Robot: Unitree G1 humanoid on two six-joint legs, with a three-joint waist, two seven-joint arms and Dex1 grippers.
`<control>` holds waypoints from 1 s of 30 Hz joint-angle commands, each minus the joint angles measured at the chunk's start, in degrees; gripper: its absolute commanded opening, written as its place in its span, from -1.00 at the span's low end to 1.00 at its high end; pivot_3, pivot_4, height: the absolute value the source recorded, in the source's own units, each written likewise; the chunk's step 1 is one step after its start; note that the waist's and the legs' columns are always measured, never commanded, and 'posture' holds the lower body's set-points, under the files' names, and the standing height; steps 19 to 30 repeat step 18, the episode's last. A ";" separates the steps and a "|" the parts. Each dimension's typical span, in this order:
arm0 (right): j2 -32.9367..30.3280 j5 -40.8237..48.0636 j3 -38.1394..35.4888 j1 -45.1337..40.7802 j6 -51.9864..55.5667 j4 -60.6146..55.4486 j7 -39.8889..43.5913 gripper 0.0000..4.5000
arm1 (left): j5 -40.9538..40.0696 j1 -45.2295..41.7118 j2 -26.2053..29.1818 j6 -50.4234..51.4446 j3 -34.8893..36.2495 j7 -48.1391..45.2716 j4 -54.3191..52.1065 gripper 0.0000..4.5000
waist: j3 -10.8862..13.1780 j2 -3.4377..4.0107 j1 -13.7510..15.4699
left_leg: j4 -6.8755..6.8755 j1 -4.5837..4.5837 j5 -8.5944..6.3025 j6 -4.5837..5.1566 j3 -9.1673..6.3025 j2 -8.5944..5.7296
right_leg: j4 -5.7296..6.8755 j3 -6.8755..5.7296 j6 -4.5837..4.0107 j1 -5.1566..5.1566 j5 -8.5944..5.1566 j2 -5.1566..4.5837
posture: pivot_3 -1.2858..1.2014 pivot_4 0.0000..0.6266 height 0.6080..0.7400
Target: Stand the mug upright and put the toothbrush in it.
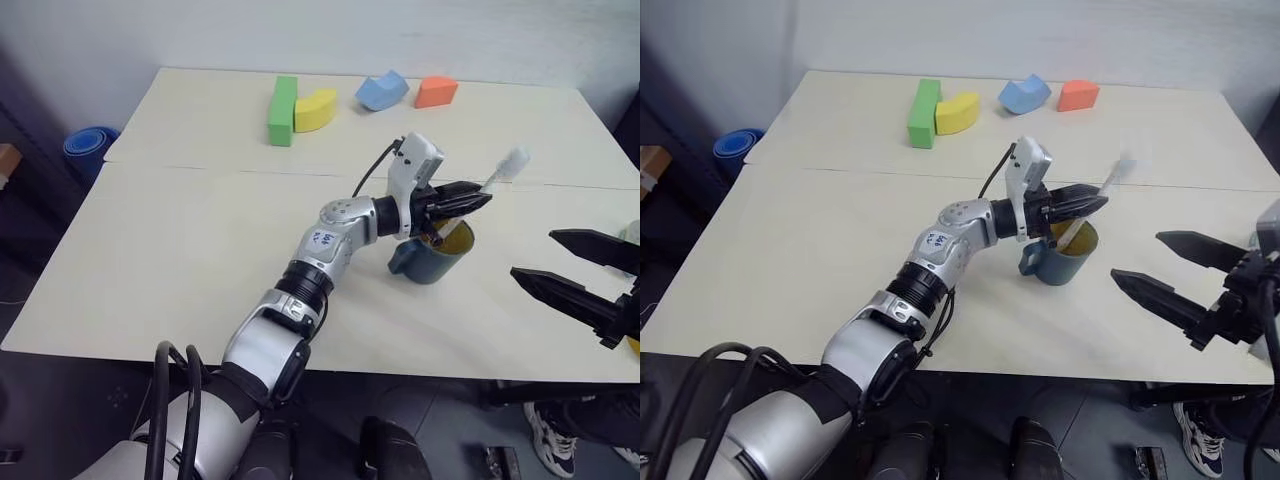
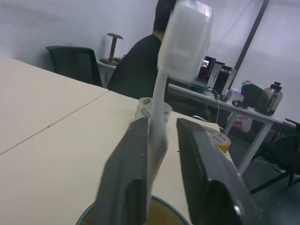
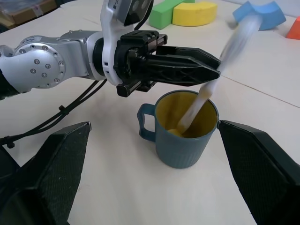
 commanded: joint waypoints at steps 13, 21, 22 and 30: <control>-1.28 -14.52 6.88 -1.03 -1.54 8.32 9.26 1.00 | -12.89 6.75 50.75 29.28 0.90 -32.83 -41.07 0.35 | -0.16 0.32 -2.73 | -0.17 0.23 0.03 -0.13 0.02 0.05 | 0.24 -0.02 0.00 -0.04 0.00 0.02 | 0.03 -0.52 1.00; -3.02 -19.19 8.52 -0.18 -1.76 11.49 18.32 1.00 | -9.01 16.11 62.62 23.35 0.33 -38.75 -43.35 0.35 | -0.13 0.28 -2.33 | -0.07 0.13 0.03 -0.13 -0.01 0.04 | 0.06 -0.03 0.00 0.04 -0.01 0.03 | 0.03 -0.52 1.00; -3.02 -19.19 8.52 -0.18 -1.76 11.49 18.32 1.00 | -9.01 16.11 62.62 23.35 0.33 -38.75 -43.35 0.35 | -0.13 0.28 -2.33 | -0.07 0.13 0.03 -0.13 -0.01 0.04 | 0.06 -0.03 0.00 0.04 -0.01 0.03 | 0.03 -0.52 1.00; -3.02 -19.19 8.52 -0.18 -1.76 11.49 18.32 1.00 | -9.01 16.11 62.62 23.35 0.33 -38.75 -43.35 0.35 | -0.13 0.28 -2.33 | -0.07 0.13 0.03 -0.13 -0.01 0.04 | 0.06 -0.03 0.00 0.04 -0.01 0.03 | 0.03 -0.52 1.00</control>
